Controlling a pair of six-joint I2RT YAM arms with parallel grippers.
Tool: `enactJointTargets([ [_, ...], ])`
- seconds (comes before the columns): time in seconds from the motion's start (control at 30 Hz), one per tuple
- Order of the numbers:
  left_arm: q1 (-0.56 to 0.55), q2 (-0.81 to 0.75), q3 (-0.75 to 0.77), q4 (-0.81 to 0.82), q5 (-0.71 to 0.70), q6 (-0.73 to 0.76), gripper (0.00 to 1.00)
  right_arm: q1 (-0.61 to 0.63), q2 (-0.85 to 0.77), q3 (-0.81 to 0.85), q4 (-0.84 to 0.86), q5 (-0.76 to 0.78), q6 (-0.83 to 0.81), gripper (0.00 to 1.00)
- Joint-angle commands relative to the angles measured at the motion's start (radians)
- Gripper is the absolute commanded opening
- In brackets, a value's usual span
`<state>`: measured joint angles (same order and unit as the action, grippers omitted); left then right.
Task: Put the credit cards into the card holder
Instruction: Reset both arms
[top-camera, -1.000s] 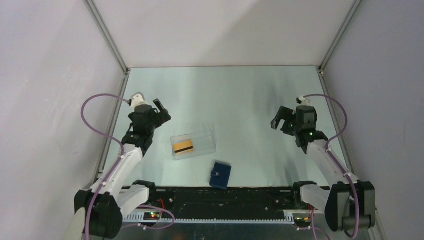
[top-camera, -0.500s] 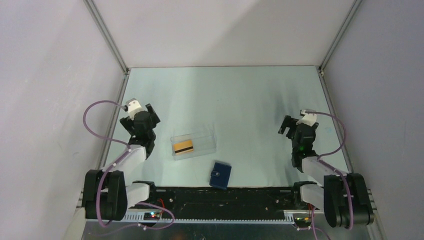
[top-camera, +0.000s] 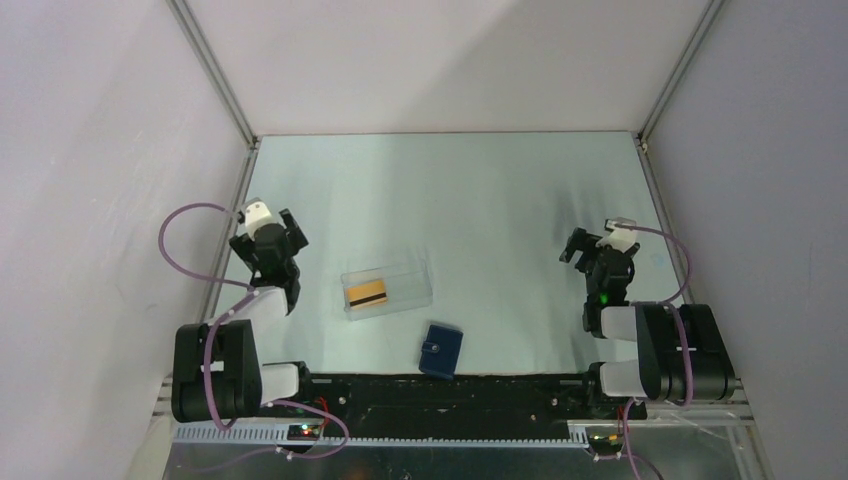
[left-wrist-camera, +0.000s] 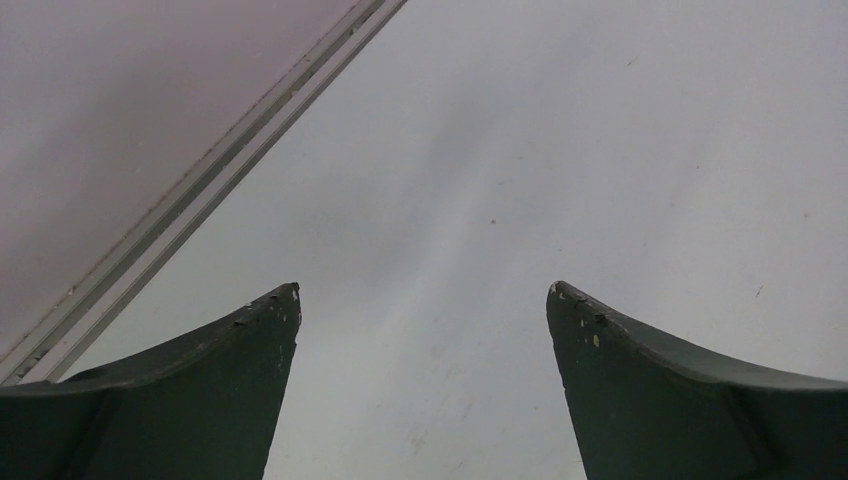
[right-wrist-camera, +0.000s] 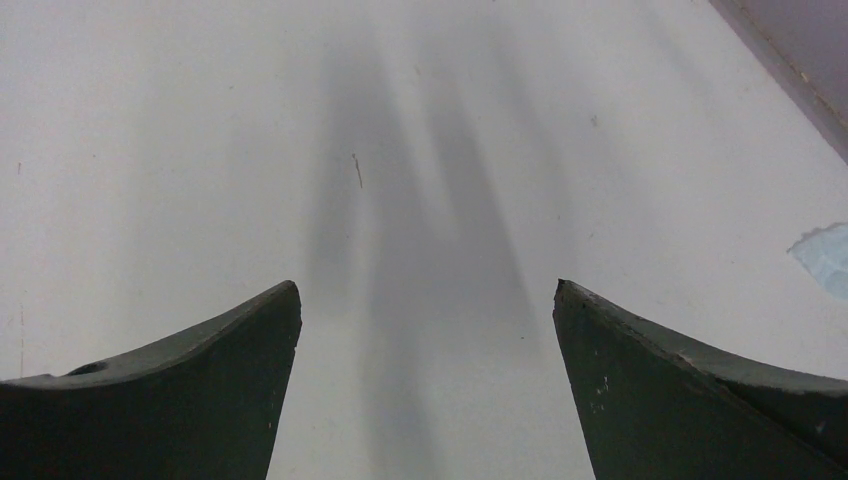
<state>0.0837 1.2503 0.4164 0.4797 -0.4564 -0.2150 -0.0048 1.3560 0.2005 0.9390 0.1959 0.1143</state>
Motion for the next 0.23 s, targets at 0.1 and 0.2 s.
enactJointTargets([
  [0.1,-0.004,0.029,0.055,0.06,0.007,0.048,0.94,0.001,0.0,0.031,0.07,0.013,-0.031,0.99],
  [0.2,-0.005,0.038,0.066,0.046,0.012,0.052,0.93,0.0,0.0,0.032,0.068,0.016,-0.031,0.99],
])
